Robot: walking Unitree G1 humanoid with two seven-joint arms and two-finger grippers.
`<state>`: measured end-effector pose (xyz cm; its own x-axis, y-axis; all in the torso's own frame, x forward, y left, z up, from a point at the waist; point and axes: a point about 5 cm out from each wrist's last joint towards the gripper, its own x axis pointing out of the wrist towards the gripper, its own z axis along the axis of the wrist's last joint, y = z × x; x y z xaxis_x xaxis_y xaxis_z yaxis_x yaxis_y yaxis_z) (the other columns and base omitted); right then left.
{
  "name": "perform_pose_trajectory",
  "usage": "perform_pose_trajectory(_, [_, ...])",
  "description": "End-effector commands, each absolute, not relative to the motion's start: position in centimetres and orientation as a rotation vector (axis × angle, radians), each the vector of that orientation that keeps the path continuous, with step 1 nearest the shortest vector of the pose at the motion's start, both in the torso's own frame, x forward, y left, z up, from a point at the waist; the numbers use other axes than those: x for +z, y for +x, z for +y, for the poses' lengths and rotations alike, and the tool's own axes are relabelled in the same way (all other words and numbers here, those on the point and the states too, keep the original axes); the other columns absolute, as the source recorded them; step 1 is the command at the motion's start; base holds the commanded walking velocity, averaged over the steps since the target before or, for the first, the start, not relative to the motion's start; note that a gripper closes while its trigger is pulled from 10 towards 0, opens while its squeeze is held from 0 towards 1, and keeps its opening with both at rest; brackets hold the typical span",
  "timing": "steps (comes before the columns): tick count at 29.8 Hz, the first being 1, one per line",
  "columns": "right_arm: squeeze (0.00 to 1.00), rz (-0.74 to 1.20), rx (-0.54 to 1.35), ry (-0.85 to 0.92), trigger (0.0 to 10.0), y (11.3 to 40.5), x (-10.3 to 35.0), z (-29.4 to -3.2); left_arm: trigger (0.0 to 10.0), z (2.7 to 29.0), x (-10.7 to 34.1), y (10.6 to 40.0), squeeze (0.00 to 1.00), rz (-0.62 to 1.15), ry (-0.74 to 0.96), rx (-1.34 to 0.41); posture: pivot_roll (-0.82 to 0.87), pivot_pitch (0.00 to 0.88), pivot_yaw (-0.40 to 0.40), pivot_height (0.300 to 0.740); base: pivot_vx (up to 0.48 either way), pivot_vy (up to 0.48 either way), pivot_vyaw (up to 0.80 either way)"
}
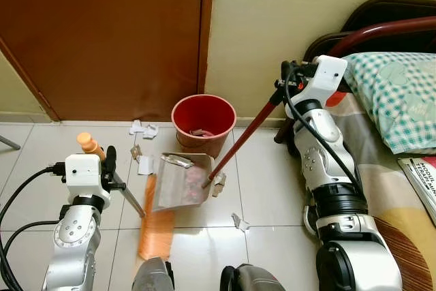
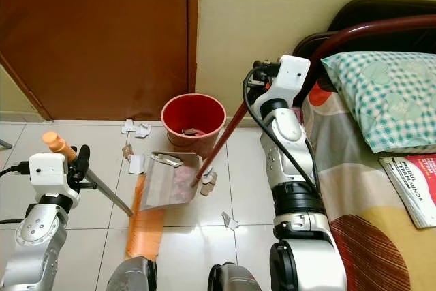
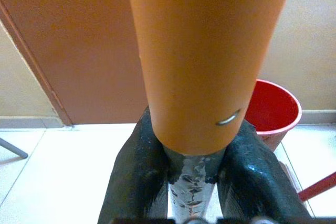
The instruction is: Sweep floor
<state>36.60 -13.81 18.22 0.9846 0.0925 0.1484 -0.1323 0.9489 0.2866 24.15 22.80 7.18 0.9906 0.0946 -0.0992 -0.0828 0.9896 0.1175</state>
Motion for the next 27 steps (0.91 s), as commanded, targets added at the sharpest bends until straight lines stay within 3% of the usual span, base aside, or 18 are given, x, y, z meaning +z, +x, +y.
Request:
perform_pose_trajectory(1, [0.0,-0.199,0.118,0.351,10.0,37.1,20.7,-13.8,10.0,23.2,5.2,23.1,0.0,0.221,0.171,0.114,0.05,0.092,-0.081,0.74,0.0,0.0,0.0])
perform_pose_trajectory(15, [0.0,-0.367,0.16,0.44,10.0,38.8,28.8,-13.2,10.0,20.0,5.2,24.6,0.0,0.181,0.135,0.041,0.05,0.091,-0.082,0.74,0.0,0.0,0.0])
perform_pose_trajectory(22, [0.0,-0.566,0.192,0.269,10.0,39.2,33.6,-13.2,10.0,19.3,5.2,25.1,0.0,0.171,0.132,0.025,0.05,0.091,-0.081,0.74,0.0,0.0,0.0])
perform_pose_trajectory(27, [0.0,-0.694,0.249,0.044,10.0,38.6,35.5,-11.7,10.0,19.1,5.3,25.2,0.0,0.168,0.132,0.017,0.05,0.092,-0.081,0.74,0.0,0.0,0.0])
